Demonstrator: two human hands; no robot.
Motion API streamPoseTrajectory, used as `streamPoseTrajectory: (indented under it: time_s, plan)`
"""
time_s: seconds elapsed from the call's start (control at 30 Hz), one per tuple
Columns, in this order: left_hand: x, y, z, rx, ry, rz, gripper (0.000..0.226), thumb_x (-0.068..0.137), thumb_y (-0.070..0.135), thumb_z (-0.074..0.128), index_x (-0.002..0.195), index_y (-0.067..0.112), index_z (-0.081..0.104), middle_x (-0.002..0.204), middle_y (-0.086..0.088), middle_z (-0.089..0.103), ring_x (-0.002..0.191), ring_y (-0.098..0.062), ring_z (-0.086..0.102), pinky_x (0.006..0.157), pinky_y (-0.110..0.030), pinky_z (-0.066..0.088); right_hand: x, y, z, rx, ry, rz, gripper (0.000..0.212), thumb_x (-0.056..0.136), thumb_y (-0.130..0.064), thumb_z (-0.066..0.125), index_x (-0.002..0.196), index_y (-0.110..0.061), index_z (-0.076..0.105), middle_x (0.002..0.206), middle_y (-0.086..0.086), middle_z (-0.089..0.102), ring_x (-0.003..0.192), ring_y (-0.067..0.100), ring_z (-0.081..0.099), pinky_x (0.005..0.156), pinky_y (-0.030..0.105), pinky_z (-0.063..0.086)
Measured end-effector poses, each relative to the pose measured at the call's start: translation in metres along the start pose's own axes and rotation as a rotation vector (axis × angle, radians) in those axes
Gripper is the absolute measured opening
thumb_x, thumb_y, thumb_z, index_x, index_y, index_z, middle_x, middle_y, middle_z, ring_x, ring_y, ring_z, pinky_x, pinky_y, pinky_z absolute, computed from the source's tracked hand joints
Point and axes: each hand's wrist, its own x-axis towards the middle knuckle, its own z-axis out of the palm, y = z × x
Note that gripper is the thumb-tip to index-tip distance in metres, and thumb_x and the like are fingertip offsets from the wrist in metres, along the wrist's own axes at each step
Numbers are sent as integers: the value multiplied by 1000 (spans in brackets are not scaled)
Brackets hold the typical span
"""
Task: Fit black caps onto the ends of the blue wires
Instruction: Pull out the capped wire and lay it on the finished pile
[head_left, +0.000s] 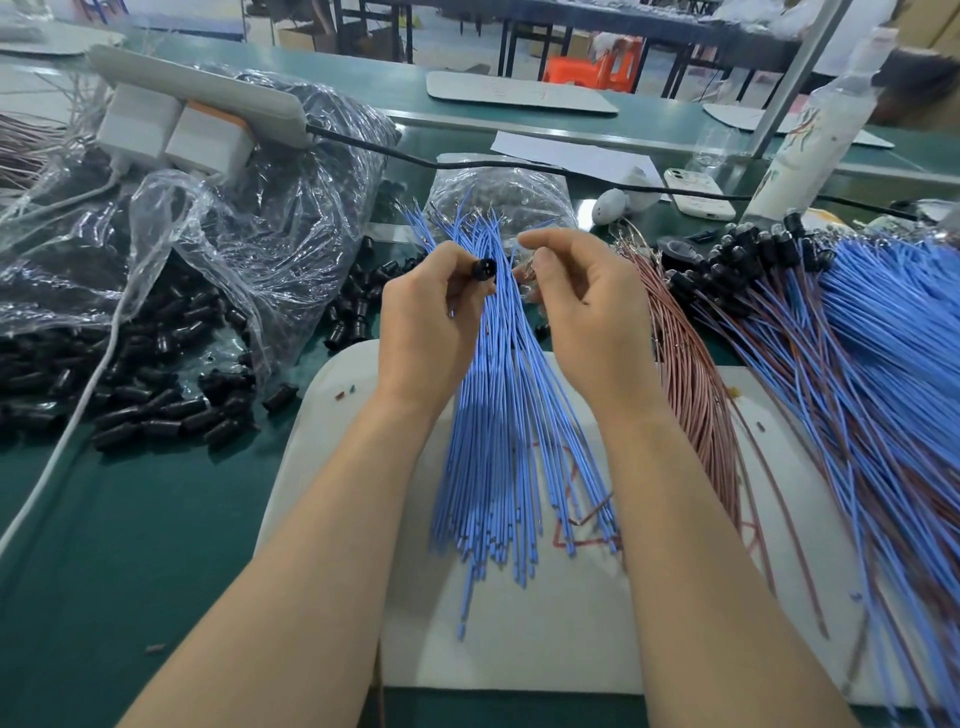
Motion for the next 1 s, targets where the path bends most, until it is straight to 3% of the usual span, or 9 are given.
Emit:
streamPoseTrajectory:
  time_s: [0.07, 0.17, 0.33, 0.47, 0.57, 0.67, 0.87, 0.93, 1.0]
  plan:
    - [0, 0, -1, 20, 19, 16, 4, 86, 8, 63, 82, 8, 63, 68, 7, 63, 64, -9, 58, 67, -23, 47, 1, -1, -1, 51, -6, 28, 13, 94, -10, 55, 99, -17, 65, 81, -8, 68, 78, 6, 66, 80, 32, 55]
    - [0, 0, -2, 39, 20, 22, 5, 87, 9, 62, 82, 6, 62, 71, 0, 66, 66, -14, 58, 66, -24, 46, 2, -3, -2, 109, -11, 34, 6, 91, -11, 61, 95, -16, 62, 83, -2, 70, 81, 13, 69, 81, 36, 57]
    - [0, 1, -1, 73, 4, 8, 7, 87, 7, 61, 80, 8, 61, 66, 9, 60, 60, -2, 50, 61, -14, 41, 0, -6, 1, 68, -19, -24, 4, 88, -11, 67, 91, -13, 67, 81, -10, 67, 74, -2, 63, 74, 15, 49]
    - [-1, 3, -1, 93, 0, 13, 9, 88, 7, 61, 79, 9, 61, 64, 15, 56, 59, 2, 50, 58, -8, 37, -1, -7, 4, 28, -1, -28, 5, 87, -9, 67, 91, -10, 69, 79, -9, 66, 72, 0, 62, 74, 14, 49]
    - [-1, 3, -3, 107, -9, 32, 8, 88, 8, 60, 82, 3, 62, 70, 1, 63, 67, -11, 58, 67, -25, 48, -3, -8, 6, -23, 32, -42, 3, 87, -10, 67, 89, -9, 70, 76, -11, 65, 72, 1, 63, 75, 17, 52]
    - [-2, 1, -2, 146, -21, 52, 10, 89, 9, 58, 85, 1, 61, 78, -9, 66, 76, -27, 61, 72, -42, 50, -4, -8, 8, -83, 54, -44, 3, 86, -11, 68, 87, -9, 70, 73, -15, 62, 69, -1, 62, 74, 16, 52]
    - [-3, 2, -1, 219, -96, 91, 12, 89, 13, 58, 98, 8, 64, 85, -5, 68, 79, -24, 63, 76, -42, 51, -1, -2, 6, -155, 64, 5, 5, 86, -13, 68, 83, -15, 69, 68, -22, 58, 64, -10, 58, 68, 6, 45]
    - [-4, 4, 0, 210, -185, 105, 21, 88, 12, 60, 109, 10, 62, 91, -4, 68, 83, -21, 64, 80, -40, 52, 2, 3, 0, -159, 52, 64, 9, 86, -13, 68, 80, -20, 67, 68, -20, 60, 65, -7, 60, 70, 11, 49]
    - [-5, 4, 0, 208, -227, 133, 19, 88, 12, 62, 107, 10, 65, 90, -2, 68, 82, -19, 63, 80, -41, 52, 4, 9, -5, -148, 32, 138, 11, 86, -14, 68, 79, -21, 66, 70, -12, 64, 69, 3, 64, 77, 26, 54]
